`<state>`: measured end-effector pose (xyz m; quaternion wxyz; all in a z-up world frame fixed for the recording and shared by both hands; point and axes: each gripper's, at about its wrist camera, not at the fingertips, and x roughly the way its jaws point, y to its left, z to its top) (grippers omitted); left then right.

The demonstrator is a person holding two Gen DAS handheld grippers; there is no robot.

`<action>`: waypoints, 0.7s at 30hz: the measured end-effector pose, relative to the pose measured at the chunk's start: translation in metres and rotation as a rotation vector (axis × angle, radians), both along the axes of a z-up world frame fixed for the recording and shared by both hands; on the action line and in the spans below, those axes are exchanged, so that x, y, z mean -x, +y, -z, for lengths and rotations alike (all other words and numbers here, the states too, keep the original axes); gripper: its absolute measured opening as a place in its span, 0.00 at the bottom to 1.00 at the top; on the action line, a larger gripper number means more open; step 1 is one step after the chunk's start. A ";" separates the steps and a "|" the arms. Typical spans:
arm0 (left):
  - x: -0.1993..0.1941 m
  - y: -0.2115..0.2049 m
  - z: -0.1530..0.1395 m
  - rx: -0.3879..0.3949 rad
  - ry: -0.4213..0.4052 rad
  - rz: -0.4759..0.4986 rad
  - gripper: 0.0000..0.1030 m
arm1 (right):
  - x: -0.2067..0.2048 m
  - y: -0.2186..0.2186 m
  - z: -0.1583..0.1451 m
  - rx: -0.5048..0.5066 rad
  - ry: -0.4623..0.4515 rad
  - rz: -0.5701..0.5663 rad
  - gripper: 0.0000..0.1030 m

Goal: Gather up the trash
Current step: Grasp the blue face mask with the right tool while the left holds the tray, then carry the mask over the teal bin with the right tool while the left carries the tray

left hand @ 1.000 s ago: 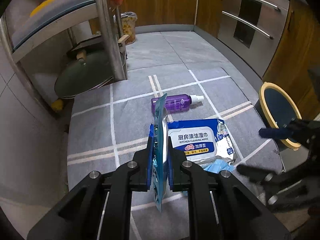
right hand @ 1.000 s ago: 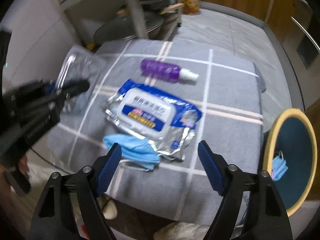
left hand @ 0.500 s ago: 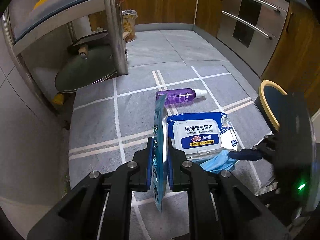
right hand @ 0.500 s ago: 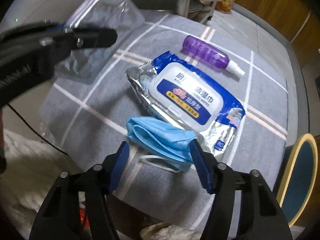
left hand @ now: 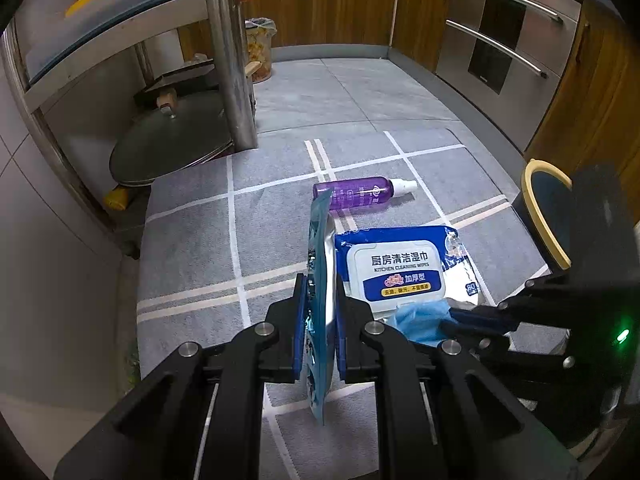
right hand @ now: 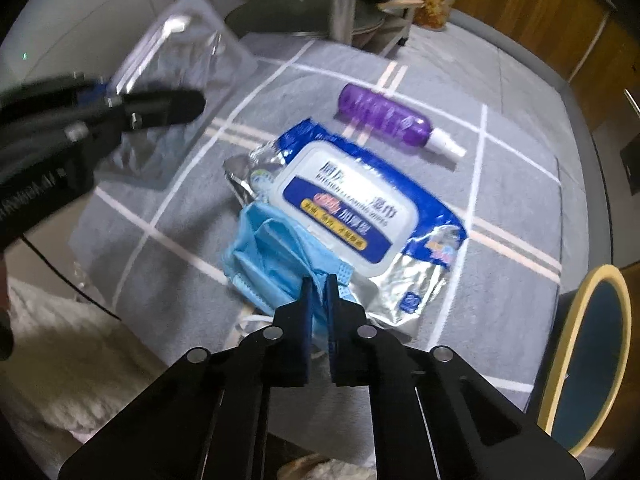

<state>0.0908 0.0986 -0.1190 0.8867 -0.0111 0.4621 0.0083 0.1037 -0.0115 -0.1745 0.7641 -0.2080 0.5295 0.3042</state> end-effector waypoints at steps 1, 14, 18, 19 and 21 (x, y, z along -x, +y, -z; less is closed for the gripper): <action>0.000 -0.001 0.000 -0.002 -0.001 0.003 0.11 | -0.004 -0.002 -0.001 -0.009 -0.002 0.012 0.07; 0.000 -0.042 -0.012 -0.021 -0.025 0.069 0.11 | -0.018 -0.062 -0.035 -0.076 -0.057 0.200 0.07; -0.003 -0.060 -0.018 -0.018 -0.037 0.096 0.11 | -0.024 -0.089 -0.050 -0.074 -0.078 0.269 0.07; -0.004 -0.064 -0.019 -0.016 -0.040 0.101 0.11 | -0.026 -0.096 -0.058 -0.070 -0.086 0.280 0.07; -0.007 -0.074 -0.022 -0.013 -0.049 0.117 0.11 | -0.031 -0.110 -0.076 -0.067 -0.116 0.295 0.07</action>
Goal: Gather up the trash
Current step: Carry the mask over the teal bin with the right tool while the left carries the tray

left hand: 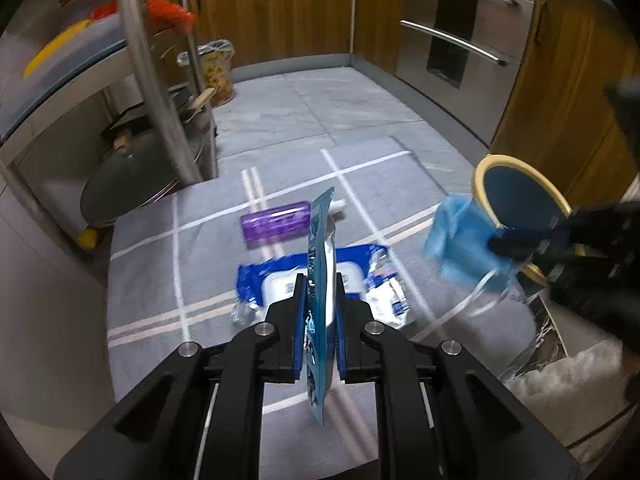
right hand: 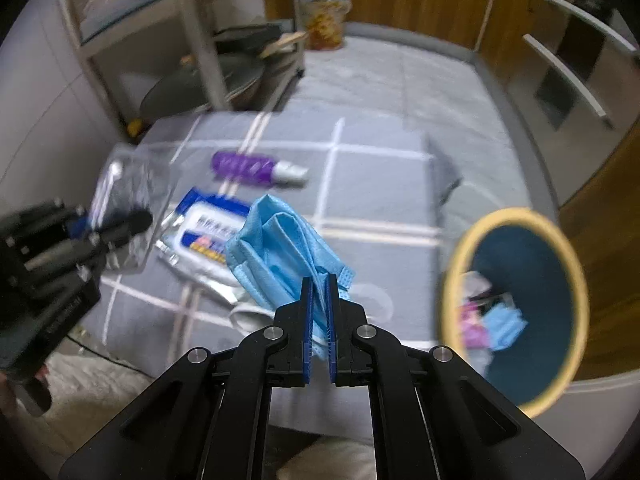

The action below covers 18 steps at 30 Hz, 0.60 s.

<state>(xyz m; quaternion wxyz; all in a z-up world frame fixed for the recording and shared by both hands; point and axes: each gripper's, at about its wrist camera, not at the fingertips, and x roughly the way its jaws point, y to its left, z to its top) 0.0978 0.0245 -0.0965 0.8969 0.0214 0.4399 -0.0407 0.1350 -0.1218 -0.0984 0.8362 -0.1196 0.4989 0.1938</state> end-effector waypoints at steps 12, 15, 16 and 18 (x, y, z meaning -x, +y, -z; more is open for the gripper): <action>-0.015 -0.060 -0.004 -0.013 -0.019 0.122 0.11 | -0.031 -0.113 -0.031 -0.101 -0.055 0.240 0.07; -0.019 -0.072 -0.002 -0.013 -0.016 0.141 0.11 | -0.033 -0.126 -0.027 -0.094 -0.054 0.275 0.07; -0.020 -0.077 -0.001 -0.014 -0.014 0.147 0.11 | -0.033 -0.131 -0.025 -0.097 -0.048 0.291 0.07; -0.024 -0.089 0.001 -0.020 -0.009 0.164 0.11 | -0.036 -0.146 -0.023 -0.110 -0.045 0.334 0.07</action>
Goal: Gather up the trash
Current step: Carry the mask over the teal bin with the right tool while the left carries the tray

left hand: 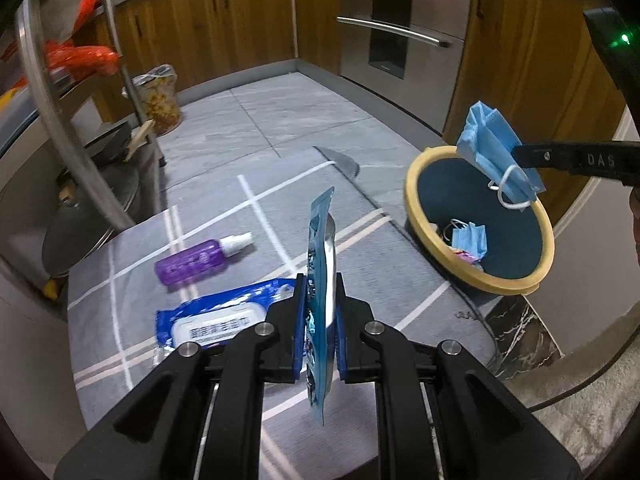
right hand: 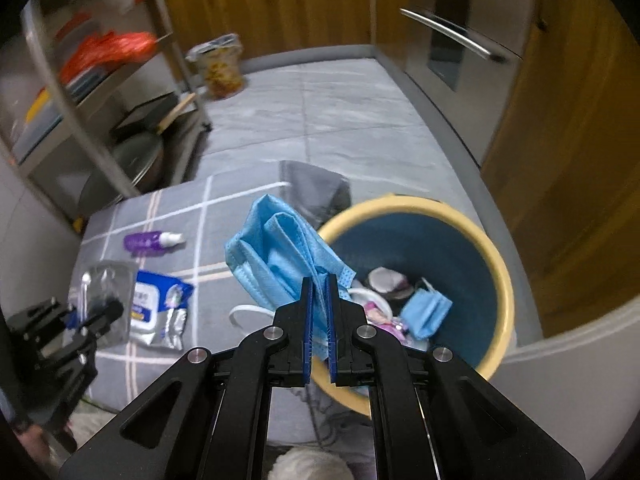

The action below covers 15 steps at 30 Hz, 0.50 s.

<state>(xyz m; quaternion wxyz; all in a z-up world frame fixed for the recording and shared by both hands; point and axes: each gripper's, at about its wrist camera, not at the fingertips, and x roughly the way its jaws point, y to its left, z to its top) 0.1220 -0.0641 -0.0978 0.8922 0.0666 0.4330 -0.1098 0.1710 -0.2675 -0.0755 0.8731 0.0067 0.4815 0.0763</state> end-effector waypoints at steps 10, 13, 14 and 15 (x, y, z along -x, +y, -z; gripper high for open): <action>-0.009 -0.059 0.008 -0.025 0.010 0.092 0.11 | -0.003 -0.060 0.008 0.043 -0.024 0.123 0.07; -0.010 -0.069 0.012 -0.033 0.017 0.109 0.11 | -0.004 -0.075 0.011 0.046 -0.022 0.154 0.07; -0.010 -0.072 0.013 -0.035 0.019 0.114 0.11 | -0.004 -0.079 0.011 0.046 -0.022 0.162 0.07; -0.010 -0.074 0.014 -0.037 0.021 0.118 0.11 | -0.004 -0.081 0.011 0.047 -0.022 0.166 0.07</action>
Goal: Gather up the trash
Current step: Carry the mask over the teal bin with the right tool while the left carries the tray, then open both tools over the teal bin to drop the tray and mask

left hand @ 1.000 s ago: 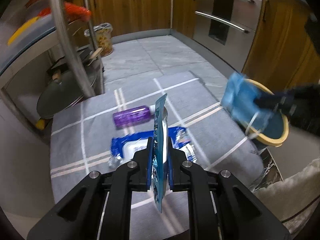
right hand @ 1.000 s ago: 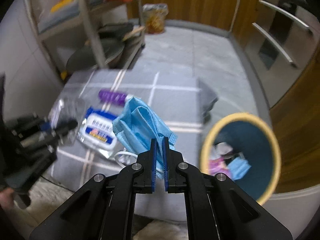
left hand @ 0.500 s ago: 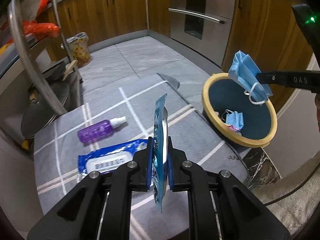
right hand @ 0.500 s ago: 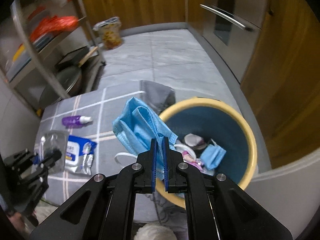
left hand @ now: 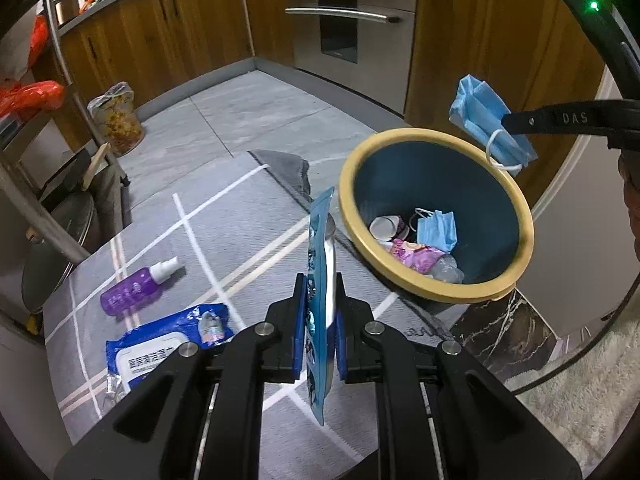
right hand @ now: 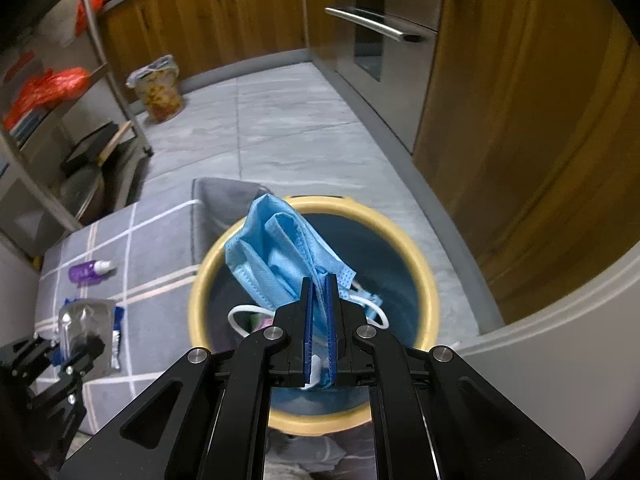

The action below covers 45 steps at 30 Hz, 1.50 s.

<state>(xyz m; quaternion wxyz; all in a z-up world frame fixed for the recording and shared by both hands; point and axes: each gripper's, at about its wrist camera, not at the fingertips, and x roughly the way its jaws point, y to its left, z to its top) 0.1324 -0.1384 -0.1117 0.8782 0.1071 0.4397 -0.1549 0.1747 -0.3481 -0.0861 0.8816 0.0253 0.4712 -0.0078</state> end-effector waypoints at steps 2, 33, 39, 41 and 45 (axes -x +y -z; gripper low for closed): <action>-0.001 -0.006 0.001 -0.002 0.002 0.008 0.11 | -0.001 -0.005 0.001 0.006 0.000 0.008 0.07; -0.047 -0.113 0.028 0.045 0.020 0.159 0.11 | -0.023 -0.050 0.032 0.008 0.088 0.056 0.07; -0.055 -0.116 0.036 0.069 0.036 0.145 0.11 | -0.022 -0.048 0.028 0.034 0.043 0.032 0.13; -0.055 -0.119 0.039 0.068 0.043 0.151 0.12 | -0.023 -0.049 0.029 0.036 0.044 0.029 0.15; -0.052 -0.123 0.041 0.065 0.051 0.163 0.13 | -0.024 -0.050 0.030 0.047 0.047 0.033 0.17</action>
